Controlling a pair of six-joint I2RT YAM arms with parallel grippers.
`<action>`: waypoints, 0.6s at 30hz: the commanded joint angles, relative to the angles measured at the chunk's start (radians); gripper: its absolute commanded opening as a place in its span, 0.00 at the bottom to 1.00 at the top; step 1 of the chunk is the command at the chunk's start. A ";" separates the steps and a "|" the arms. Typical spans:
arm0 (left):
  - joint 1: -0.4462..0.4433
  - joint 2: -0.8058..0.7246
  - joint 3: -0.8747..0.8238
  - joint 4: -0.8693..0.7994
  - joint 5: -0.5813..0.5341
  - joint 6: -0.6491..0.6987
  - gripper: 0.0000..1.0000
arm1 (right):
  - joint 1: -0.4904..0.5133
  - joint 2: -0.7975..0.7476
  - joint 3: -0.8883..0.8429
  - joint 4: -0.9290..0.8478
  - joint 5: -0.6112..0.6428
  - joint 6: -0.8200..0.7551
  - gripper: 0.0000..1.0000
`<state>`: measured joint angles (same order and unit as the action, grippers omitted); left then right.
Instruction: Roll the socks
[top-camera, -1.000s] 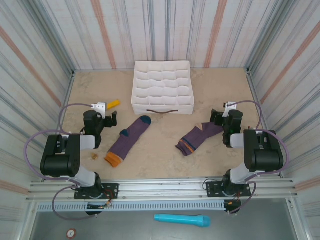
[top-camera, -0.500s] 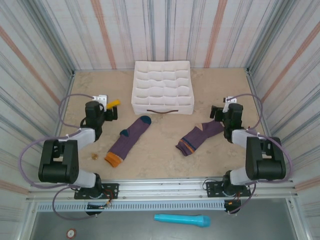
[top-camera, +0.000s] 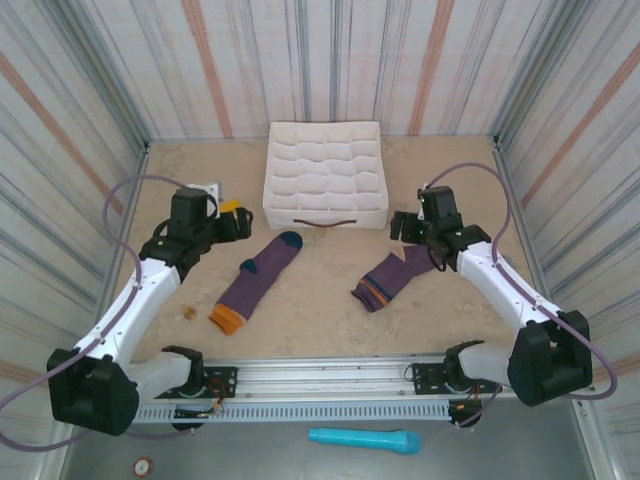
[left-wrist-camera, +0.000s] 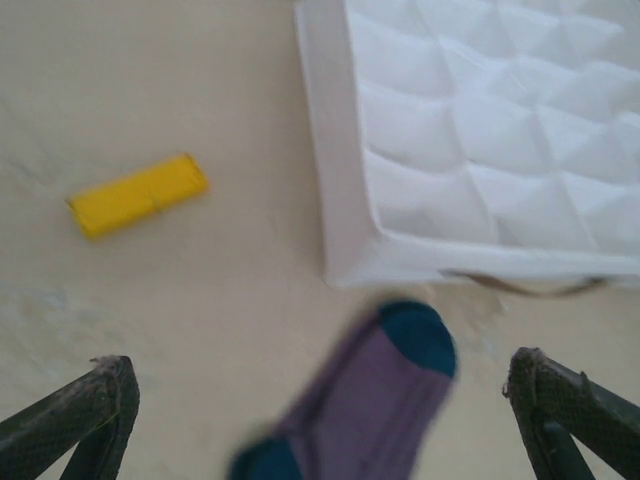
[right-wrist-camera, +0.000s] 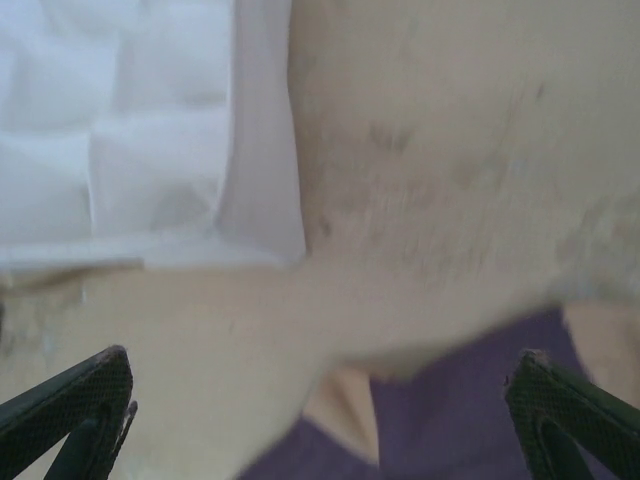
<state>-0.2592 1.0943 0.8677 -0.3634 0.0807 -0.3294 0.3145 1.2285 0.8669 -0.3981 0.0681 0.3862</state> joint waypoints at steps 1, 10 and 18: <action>-0.056 -0.042 0.019 -0.152 0.114 -0.134 0.97 | 0.022 -0.018 -0.023 -0.178 -0.052 0.075 0.99; -0.219 -0.060 -0.078 -0.096 0.181 -0.334 0.98 | 0.026 0.056 -0.139 -0.073 -0.192 0.056 0.99; -0.324 0.014 -0.090 -0.067 0.180 -0.376 0.97 | 0.073 0.171 -0.181 0.086 -0.337 0.035 0.99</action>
<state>-0.5636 1.0969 0.7895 -0.4576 0.2474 -0.6636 0.3614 1.3598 0.6849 -0.3801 -0.1940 0.4335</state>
